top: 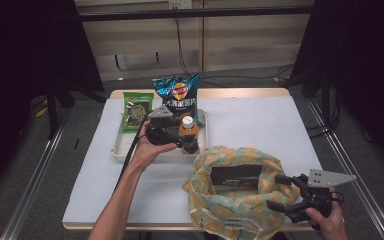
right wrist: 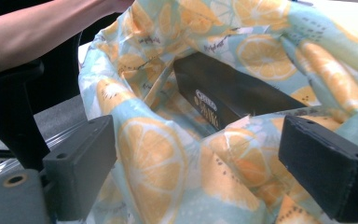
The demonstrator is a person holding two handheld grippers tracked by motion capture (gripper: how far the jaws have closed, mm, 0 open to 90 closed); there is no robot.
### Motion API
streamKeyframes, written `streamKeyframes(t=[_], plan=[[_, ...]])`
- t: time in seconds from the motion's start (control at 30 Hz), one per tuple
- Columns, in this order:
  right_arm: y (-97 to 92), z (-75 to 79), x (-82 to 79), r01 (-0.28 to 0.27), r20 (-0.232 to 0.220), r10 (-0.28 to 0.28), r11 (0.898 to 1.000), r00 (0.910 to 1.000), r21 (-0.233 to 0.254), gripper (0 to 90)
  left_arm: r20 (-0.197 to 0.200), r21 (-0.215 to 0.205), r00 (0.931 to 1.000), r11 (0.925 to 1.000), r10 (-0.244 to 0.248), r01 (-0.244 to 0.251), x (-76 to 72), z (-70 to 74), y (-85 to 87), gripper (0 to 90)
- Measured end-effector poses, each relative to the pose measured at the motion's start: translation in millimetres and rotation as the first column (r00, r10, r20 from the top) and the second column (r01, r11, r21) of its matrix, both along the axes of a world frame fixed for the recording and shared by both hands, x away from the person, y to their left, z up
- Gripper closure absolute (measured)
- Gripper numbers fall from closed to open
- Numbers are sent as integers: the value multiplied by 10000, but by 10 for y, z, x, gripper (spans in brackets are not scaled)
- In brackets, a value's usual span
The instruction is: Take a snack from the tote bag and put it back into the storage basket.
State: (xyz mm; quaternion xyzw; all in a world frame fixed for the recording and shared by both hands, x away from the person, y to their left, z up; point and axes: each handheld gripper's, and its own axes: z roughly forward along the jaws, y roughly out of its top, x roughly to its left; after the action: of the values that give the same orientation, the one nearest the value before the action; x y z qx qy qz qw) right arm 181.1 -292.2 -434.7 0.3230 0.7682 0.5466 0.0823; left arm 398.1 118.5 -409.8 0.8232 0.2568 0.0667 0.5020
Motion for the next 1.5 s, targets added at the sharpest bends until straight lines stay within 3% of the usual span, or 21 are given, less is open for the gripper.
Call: streamKeyframes(t=[0.07,0.17,0.23,0.3,0.43,0.6,0.7,0.83,0.9,0.97,1.2,1.33,1.5], plan=[[-10,8,10,27,59,-26,10000,10000,-21,152,-4,180,9999,9997,138,-137,-44,10,53,155],[-36,32,31,264,135,-263,9997,9996,-11,177,12,-313,9992,9987,397,-396,-104,24,142,179],[-44,62,47,390,225,-391,9992,9990,34,197,74,-19,9992,9992,397,-397,-141,18,162,184],[-38,80,71,455,229,-457,9989,9987,75,211,-44,-314,9995,9990,322,-324,-186,21,189,204],[-25,105,121,532,224,-530,9986,9983,-57,230,155,-605,9994,9977,304,-294,-319,61,217,309],[-48,161,140,718,272,-715,9973,9971,-133,229,392,-471,9992,9989,23,-5,-543,66,157,385],[-82,206,165,802,310,-799,9967,9963,-87,226,328,-714,9993,9973,-164,188,-664,71,142,385],[-127,268,233,1023,434,-1020,9947,9938,-53,201,379,-661,9984,9968,-424,448,-814,82,98,368],[-148,288,280,1111,384,-1107,9938,9931,-69,182,170,-946,9975,9930,-692,705,-876,86,74,356],[-162,293,324,1165,394,-1159,9931,9925,-130,175,444,-742,9965,9945,-707,739,-944,92,40,349],[-193,308,490,1335,412,-1322,9906,9904,-297,166,303,-953,9901,9856,-1373,1396,-1037,97,-125,284],[-162,270,602,1210,203,-1202,9916,9925,-446,173,259,-1109,9889,9827,-1462,1482,-1068,141,-216,233],[-91,232,657,1141,142,-1135,9920,9934,-546,281,401,-1040,9863,9810,-1603,1637,-1115,180,-329,208]])
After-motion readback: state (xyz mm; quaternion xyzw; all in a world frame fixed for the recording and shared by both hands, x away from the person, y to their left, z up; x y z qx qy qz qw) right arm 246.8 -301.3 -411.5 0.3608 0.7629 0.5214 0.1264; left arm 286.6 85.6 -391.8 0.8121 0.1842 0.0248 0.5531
